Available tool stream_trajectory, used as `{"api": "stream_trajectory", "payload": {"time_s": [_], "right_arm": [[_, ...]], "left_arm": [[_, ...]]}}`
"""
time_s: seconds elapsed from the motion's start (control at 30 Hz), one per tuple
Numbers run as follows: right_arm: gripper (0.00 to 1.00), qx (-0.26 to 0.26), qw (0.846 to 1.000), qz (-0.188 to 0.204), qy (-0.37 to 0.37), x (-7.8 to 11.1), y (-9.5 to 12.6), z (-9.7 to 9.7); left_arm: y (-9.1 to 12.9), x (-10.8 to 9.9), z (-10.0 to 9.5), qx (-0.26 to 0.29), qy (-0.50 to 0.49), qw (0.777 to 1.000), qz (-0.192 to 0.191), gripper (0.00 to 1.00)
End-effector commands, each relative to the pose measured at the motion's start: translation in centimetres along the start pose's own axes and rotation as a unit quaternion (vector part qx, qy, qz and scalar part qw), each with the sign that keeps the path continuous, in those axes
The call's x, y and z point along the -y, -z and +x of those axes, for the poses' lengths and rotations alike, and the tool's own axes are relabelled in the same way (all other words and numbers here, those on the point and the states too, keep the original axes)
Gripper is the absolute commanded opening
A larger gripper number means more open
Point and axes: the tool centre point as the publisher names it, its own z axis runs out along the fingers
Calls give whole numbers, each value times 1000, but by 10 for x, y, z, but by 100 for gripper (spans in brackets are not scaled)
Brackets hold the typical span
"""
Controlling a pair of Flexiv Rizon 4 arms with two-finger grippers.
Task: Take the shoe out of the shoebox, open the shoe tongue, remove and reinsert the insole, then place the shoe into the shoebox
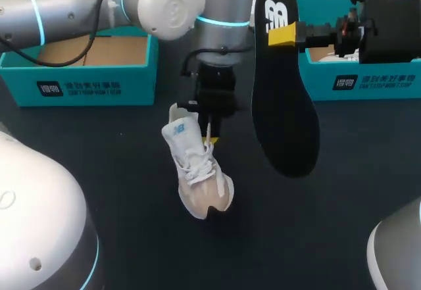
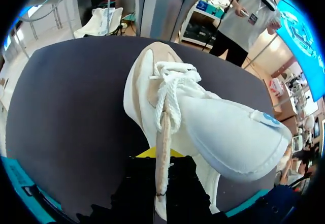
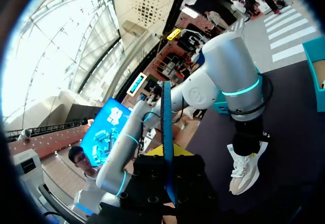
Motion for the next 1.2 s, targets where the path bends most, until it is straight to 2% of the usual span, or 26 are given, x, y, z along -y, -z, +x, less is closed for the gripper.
{"api": "stream_trajectory", "payload": {"time_s": [0.03, 0.2, 0.43, 0.6, 0.87, 1.2], "right_arm": [[0, 1, 1000, 0, -1, -1, -4, 0], [0, 1, 1000, 0, -1, -1, -4, 0], [0, 1, 1000, 0, -1, -1, -4, 0], [0, 1, 1000, 0, -1, -1, -4, 0], [0, 1, 1000, 0, -1, -1, -4, 0], [0, 1, 1000, 0, -1, -1, -4, 0]], "left_arm": [[5, -6, -25, -194, -161, 967, -47, 0], [2, -11, -46, -220, -169, 959, -56, 0], [-15, -13, -58, -265, -145, 952, -48, 0], [-28, -15, -53, -265, -89, 959, -39, 0], [-28, -14, -44, -268, -36, 962, -44, 0], [-26, -12, -43, -277, 17, 959, -59, 0]]}}
